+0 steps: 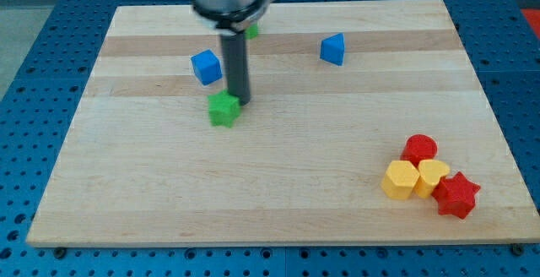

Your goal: Point at the red star

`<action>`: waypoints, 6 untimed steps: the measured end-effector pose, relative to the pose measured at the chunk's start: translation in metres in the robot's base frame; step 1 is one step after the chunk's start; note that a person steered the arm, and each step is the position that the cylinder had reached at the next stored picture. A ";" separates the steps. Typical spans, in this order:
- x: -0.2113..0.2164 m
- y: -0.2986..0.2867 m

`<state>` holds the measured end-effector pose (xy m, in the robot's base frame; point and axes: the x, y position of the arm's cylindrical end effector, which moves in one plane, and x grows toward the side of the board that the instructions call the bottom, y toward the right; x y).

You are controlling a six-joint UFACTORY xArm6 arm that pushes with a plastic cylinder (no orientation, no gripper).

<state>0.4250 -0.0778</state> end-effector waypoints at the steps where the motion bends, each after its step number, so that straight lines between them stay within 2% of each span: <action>1: -0.012 0.058; 2: -0.006 0.103; 3: -0.016 0.220; 4: 0.010 0.325; 5: 0.060 0.402; 6: 0.153 0.375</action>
<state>0.5779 0.2975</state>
